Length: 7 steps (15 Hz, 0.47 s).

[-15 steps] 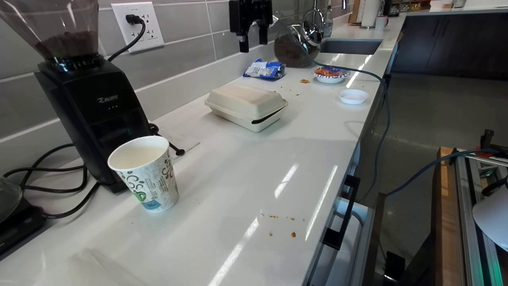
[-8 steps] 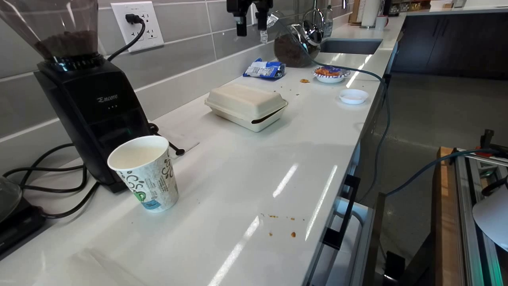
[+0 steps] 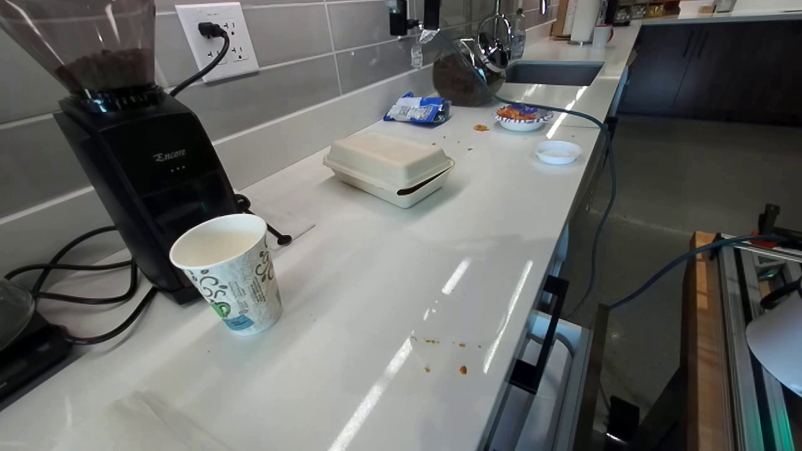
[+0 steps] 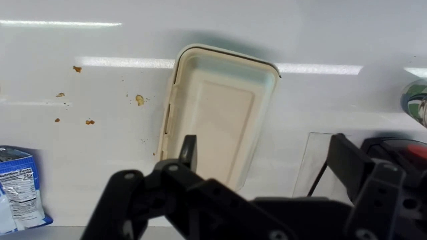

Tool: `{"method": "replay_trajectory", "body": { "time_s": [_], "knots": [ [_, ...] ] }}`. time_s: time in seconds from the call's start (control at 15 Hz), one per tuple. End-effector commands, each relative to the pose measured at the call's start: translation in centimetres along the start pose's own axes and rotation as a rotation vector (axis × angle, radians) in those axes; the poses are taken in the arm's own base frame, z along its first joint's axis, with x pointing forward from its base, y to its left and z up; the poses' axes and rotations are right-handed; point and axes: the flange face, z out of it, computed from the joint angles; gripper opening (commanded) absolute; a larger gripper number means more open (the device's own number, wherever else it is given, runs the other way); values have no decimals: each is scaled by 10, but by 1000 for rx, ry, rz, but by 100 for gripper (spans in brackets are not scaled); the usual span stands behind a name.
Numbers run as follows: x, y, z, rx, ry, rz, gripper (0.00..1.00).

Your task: Close the food pack.

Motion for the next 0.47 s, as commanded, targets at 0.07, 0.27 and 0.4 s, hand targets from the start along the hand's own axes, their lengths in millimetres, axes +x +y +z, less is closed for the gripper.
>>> {"method": "replay_trajectory", "body": {
  "time_s": [0.07, 0.27, 0.4],
  "knots": [
    [-1, -1, -4, -1, 5, -1, 100],
    [0, 0, -2, 0, 2, 0, 100],
    [0, 0, -2, 0, 1, 0, 100]
  ]
}}
